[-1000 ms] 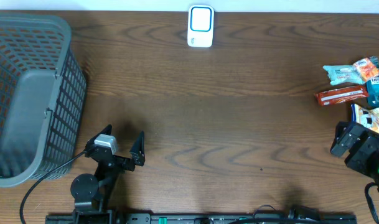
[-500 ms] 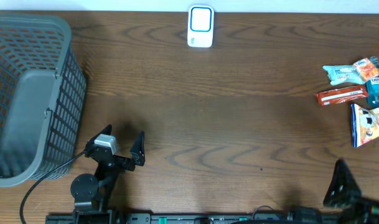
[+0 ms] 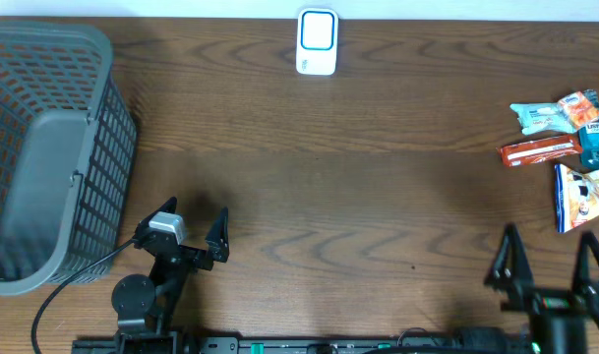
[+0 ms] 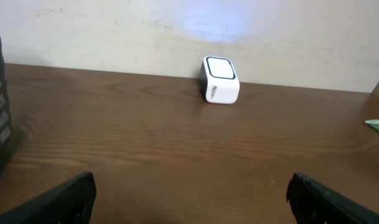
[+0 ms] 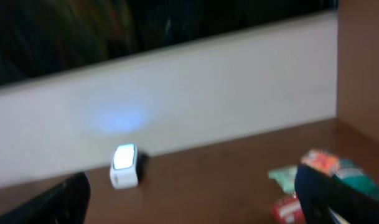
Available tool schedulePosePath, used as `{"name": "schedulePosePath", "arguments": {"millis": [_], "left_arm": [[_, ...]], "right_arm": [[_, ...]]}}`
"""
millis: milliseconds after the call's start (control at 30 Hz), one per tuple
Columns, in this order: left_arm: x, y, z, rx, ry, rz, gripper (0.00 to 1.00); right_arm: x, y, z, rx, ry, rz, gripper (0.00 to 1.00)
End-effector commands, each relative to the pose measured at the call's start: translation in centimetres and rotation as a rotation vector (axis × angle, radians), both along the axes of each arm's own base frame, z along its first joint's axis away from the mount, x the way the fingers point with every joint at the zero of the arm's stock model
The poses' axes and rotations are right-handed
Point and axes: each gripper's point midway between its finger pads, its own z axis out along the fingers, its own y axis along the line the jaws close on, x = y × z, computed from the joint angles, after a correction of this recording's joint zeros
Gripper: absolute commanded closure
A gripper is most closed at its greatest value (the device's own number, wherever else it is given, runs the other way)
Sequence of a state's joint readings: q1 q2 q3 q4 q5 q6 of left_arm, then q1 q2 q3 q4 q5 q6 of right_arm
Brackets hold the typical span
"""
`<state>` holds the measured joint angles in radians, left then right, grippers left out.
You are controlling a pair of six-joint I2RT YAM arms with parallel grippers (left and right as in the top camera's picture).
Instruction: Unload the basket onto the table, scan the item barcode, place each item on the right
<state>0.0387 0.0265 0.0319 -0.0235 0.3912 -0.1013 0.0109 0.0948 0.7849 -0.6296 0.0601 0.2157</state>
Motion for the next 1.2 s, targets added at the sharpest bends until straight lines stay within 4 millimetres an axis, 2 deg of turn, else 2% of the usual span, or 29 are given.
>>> {"name": "schedulePosePath", "arguments": {"millis": [0,200,467,800,1000,1167], "left_arm": [[-0.1,-0.2,-1.6,-0.005,0.042,-0.015,0.02],[-0.1,-0.2,-1.6,-0.005,0.042,-0.015,0.02],[-0.1,-0.2,-1.6,-0.005,0.041,-0.015,0.02],[-0.1,-0.2,-1.6,-0.005,0.041,-0.015,0.02],[-0.1,-0.2,-1.6,-0.005,0.041,-0.015,0.02],[-0.1,-0.2,-1.6,-0.005,0.042,-0.015,0.02]], "right_arm": [[2.4,0.0,-3.2,-0.006,-0.033,0.0,0.01],[5.7,0.7,-6.3,-0.01,-0.105,0.038,0.01],[8.0,0.6,-10.4,-0.011,-0.122,0.03,0.01],[9.2,-0.7,-15.7,-0.005,-0.036,-0.043,0.01],[9.2,-0.8,-19.6,-0.016,0.126,-0.05,0.01],[9.3,-0.6,-19.6,-0.016,0.125,-0.041,0.01]]}}
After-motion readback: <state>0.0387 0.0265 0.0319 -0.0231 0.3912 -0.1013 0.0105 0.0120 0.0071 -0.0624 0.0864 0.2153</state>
